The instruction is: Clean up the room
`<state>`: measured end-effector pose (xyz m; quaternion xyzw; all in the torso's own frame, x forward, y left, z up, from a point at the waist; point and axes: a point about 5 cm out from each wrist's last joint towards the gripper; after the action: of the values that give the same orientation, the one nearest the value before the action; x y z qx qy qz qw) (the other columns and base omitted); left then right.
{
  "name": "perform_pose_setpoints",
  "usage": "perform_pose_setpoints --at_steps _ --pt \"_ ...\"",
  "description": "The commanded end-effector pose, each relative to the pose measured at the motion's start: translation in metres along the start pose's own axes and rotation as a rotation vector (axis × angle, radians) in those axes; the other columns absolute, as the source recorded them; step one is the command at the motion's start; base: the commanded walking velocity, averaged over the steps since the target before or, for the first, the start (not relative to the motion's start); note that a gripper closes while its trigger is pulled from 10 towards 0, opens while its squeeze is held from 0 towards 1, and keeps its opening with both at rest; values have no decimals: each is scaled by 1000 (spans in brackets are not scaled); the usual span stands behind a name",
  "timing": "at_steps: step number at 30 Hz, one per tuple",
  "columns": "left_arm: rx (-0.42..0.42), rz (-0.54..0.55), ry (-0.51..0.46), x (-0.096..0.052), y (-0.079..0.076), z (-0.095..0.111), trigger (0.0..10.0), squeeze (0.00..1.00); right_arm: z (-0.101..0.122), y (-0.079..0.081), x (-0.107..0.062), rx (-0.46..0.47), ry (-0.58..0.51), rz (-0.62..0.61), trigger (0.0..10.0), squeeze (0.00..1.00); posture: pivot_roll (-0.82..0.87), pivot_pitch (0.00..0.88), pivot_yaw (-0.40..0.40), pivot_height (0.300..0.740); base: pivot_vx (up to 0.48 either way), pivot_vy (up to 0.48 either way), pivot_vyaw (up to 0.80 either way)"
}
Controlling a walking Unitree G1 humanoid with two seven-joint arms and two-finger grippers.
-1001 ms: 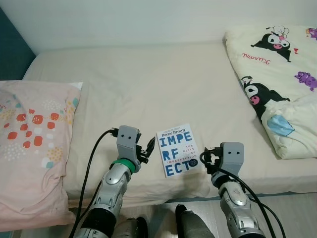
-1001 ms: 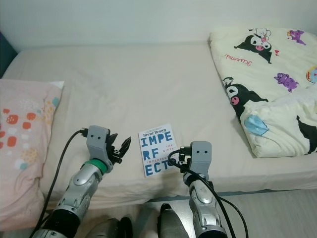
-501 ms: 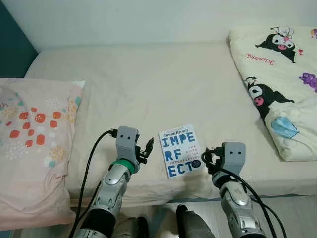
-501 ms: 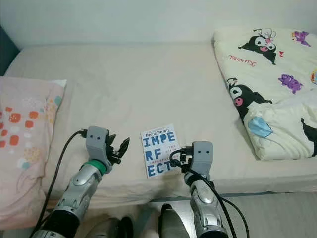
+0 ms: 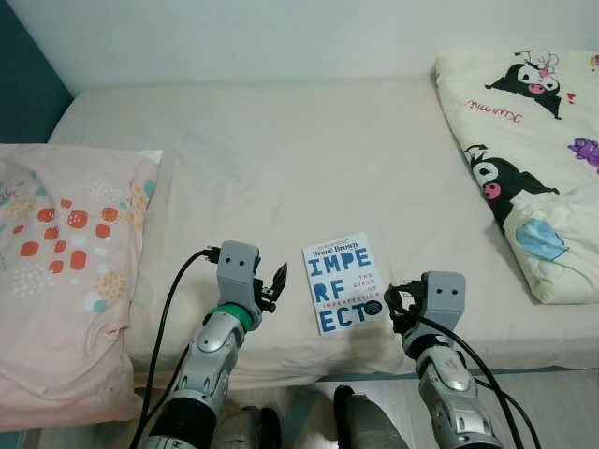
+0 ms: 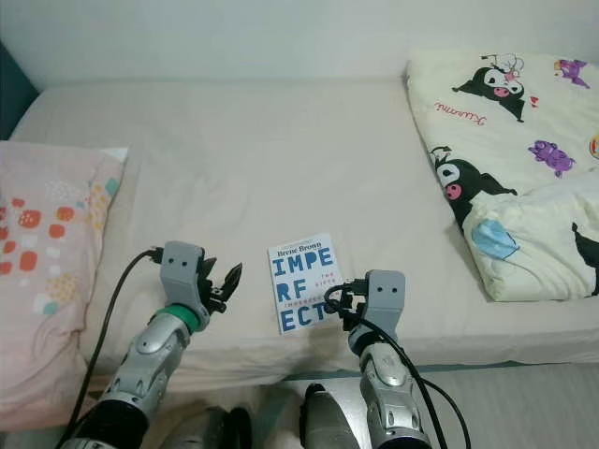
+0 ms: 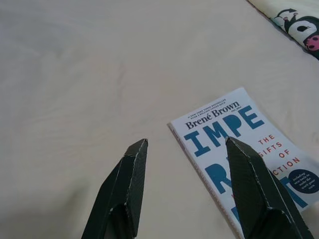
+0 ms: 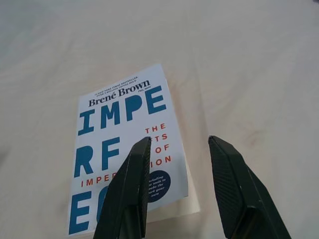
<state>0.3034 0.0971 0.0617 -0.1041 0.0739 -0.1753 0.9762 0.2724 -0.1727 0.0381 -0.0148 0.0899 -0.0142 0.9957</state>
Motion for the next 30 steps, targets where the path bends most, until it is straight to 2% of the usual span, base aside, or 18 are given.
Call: perform_pose_setpoints --at_steps 1,15,17,21,30 --pt "3 11 40 -5 2 -9 10000 0 -6 -1 -4 14 17 -12 10000 0 4 206 107 666 0 0 0" --pt "4 2 46 -7 0 -10 10000 0 -6 1 -4 10 26 -2 10000 0 4 191 106 666 0 0 0" --pt "7 -7 49 -7 -1 -10 10000 0 -6 2 -6 43 10 2 10000 0 3 186 109 651 0 0 0" --pt "7 -12 50 -7 -2 -10 10000 0 -8 2 -8 35 16 -11 10000 0 2 185 109 637 0 0 0" --pt "11 -22 54 -7 -3 -10 10000 0 -10 2 -9 28 31 -16 10000 0 2 179 113 637 0 0 0"
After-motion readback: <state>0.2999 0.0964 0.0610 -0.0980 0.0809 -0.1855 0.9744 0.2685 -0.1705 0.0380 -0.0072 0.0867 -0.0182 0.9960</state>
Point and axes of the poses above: a point about 5 cm out from each wrist's last joint towards the gripper, its own x axis pointing out of the wrist towards the gripper, its own z axis along the axis of the wrist's last joint, y = z × x, and after that the axes turned 7 degrees about -x, right-handed
